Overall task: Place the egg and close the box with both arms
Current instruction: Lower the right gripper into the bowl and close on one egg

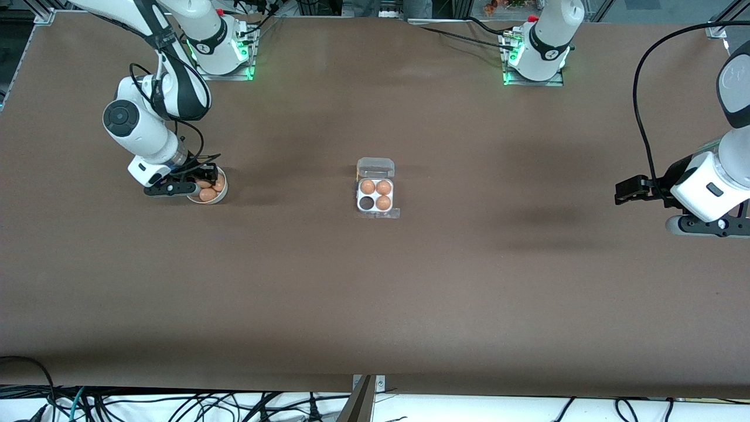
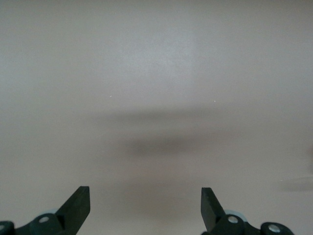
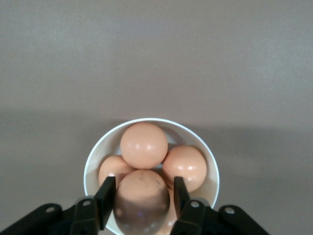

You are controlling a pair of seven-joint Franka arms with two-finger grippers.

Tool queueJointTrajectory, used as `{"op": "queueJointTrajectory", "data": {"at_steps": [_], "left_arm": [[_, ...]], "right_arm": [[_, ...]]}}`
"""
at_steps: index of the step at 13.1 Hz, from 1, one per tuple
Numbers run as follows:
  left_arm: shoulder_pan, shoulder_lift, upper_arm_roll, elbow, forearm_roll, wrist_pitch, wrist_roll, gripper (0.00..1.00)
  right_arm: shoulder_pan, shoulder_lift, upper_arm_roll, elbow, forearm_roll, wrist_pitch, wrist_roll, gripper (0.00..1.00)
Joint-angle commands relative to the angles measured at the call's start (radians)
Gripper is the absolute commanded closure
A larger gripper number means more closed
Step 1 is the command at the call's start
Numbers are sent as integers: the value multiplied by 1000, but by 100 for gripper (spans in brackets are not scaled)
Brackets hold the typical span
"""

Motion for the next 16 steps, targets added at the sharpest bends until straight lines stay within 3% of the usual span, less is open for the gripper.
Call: {"op": "queueJointTrajectory", "data": {"at_steps": [1, 12, 16], "left_arm": [[4, 10, 5, 27, -27, -10, 23, 0], [4, 15, 5, 26, -27, -10, 18, 0], [4, 15, 5, 27, -27, -10, 18, 0]], "right_arm": [[-7, 5, 4, 2, -1, -5, -19, 49], [-7, -3, 4, 10, -2, -5, -37, 68], [-5, -14, 4, 36, -1, -52, -37, 69]]}}
